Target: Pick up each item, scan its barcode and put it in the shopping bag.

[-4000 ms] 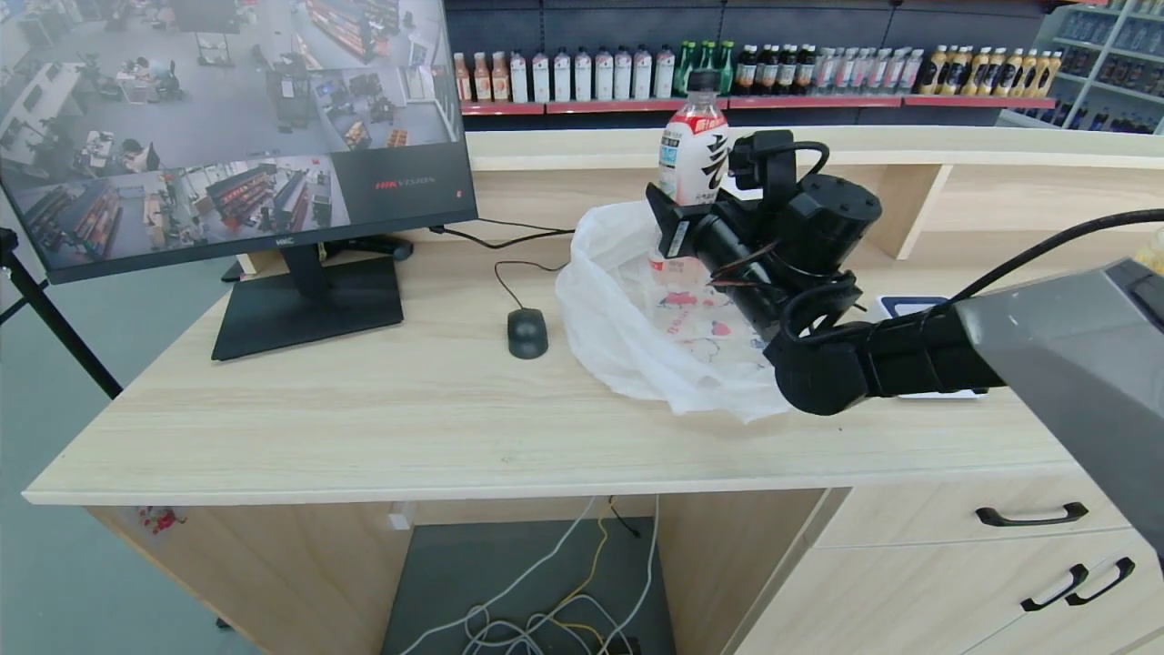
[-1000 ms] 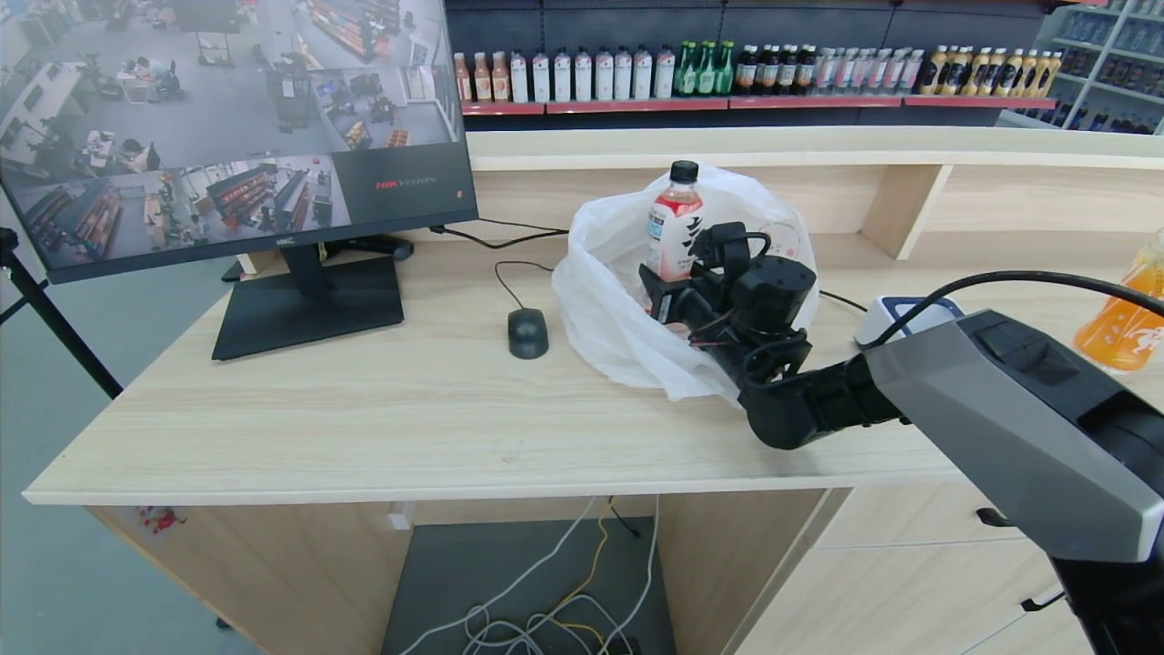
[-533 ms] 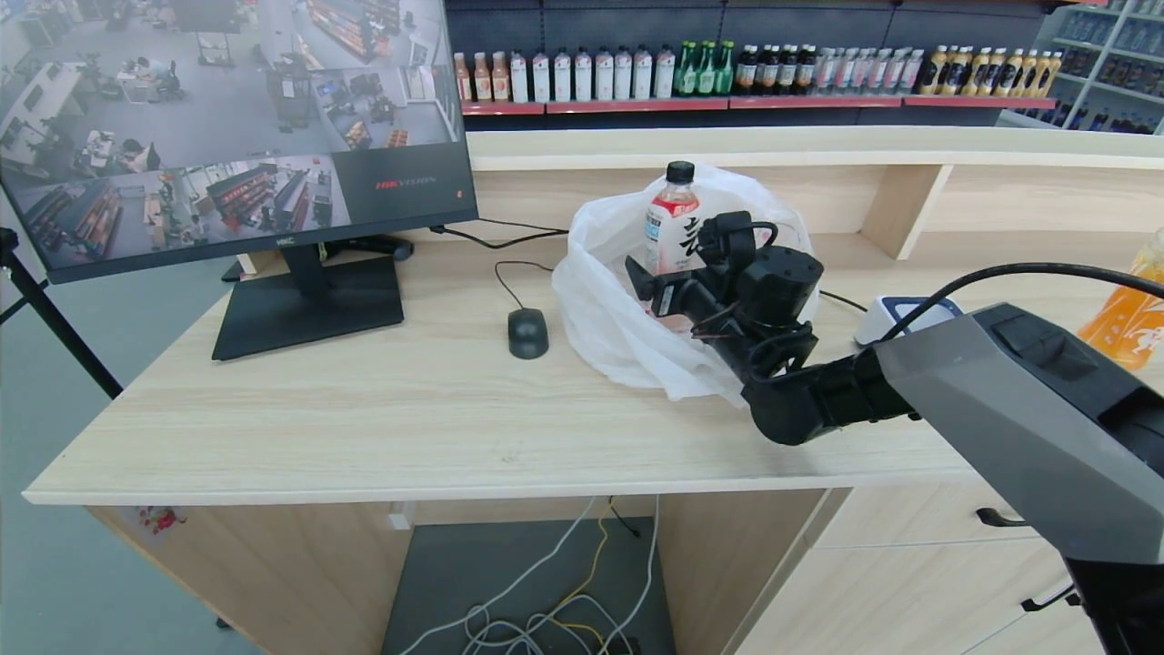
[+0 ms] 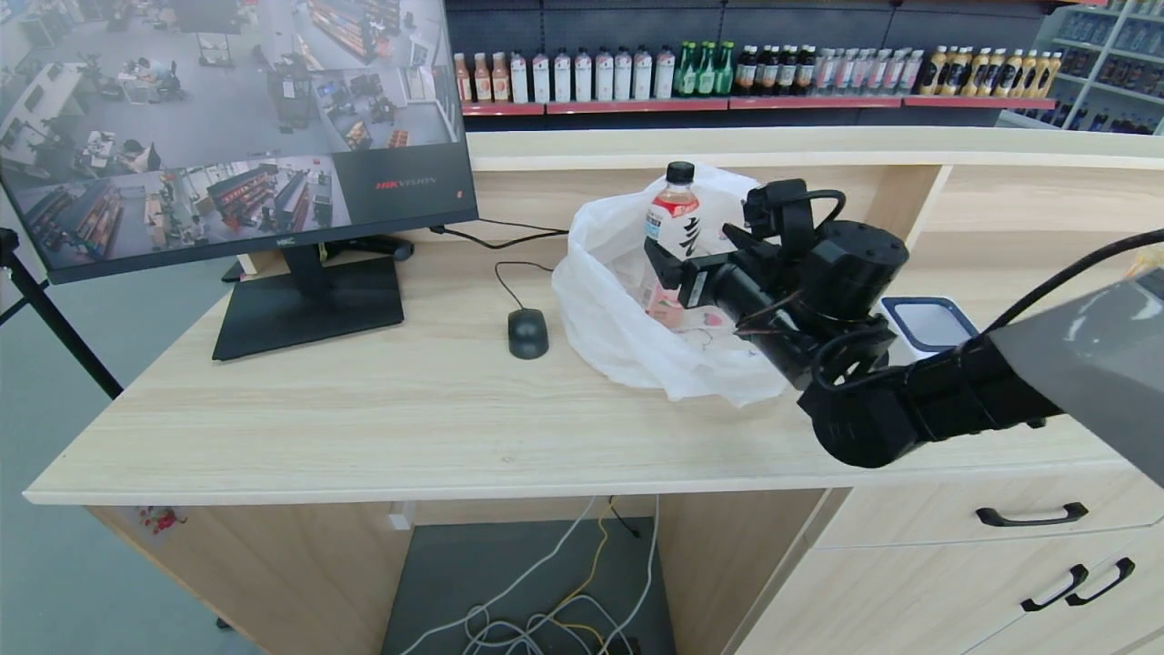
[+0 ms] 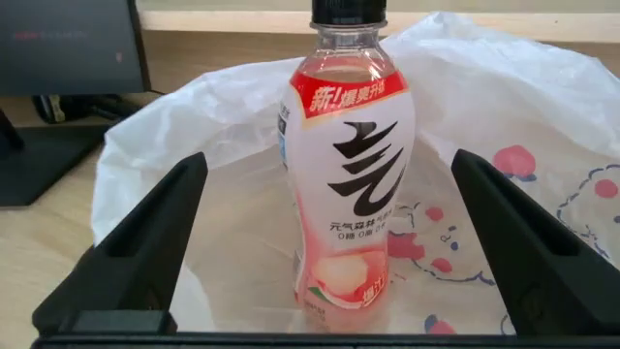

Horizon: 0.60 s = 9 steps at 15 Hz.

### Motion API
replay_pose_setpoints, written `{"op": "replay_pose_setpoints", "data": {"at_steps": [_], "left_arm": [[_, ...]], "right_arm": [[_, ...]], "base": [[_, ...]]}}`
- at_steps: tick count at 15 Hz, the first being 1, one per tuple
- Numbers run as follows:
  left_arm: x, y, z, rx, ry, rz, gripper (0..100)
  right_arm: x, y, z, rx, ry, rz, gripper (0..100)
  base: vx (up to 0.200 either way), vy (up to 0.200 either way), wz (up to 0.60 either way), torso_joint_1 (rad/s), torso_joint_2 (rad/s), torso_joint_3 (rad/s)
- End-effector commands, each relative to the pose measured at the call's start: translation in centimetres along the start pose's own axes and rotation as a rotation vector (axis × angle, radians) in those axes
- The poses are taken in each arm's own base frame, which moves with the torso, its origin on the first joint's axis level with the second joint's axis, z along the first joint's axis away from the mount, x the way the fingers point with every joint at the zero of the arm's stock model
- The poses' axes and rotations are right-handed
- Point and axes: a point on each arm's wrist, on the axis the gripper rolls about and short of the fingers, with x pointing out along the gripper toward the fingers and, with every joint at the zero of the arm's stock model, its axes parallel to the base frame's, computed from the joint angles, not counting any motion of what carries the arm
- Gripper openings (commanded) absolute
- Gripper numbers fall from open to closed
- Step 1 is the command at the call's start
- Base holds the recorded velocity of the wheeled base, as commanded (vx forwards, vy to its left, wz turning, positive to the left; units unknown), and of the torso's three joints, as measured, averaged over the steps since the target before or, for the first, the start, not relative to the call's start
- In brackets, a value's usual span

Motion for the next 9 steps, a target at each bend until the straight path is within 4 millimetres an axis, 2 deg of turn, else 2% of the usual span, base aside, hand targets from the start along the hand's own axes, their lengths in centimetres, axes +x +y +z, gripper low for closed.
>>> {"op": "replay_pose_setpoints", "data": {"at_steps": [1,2,3,5,7,9], "left_arm": [[0.0,0.0,0.0,0.0,0.0,0.002,100],[0.0,0.0,0.0,0.0,0.0,-0.001,100],[0.0,0.0,0.0,0.0,0.0,-0.001,100],[0.0,0.0,0.0,0.0,0.0,0.0,100],[0.0,0.0,0.0,0.0,0.0,0.0,100],[0.0,0.0,0.0,0.002,0.0,0.0,100]], "right_arm": [[-5.4,0.3,3.4,0.01,-0.049,0.019,100],[-6.1,0.3,3.5,0.009,-0.055,0.019,100],[-8.3,0.1,3.5,0.011,-0.08,0.019,100],[-11.0,-0.2,3.0,0.013,-0.079,0.017,100],[-13.0,-0.4,2.6,0.008,-0.044,0.015,100],[-14.3,-0.5,3.2,0.011,-0.039,0.015,100]], "base": [[0.0,0.0,0.0,0.0,0.0,0.0],[0.0,0.0,0.0,0.0,0.0,0.0],[0.0,0.0,0.0,0.0,0.0,0.0],[0.0,0.0,0.0,0.0,0.0,0.0],[0.0,0.0,0.0,0.0,0.0,0.0],[0.0,0.0,0.0,0.0,0.0,0.0]]}}
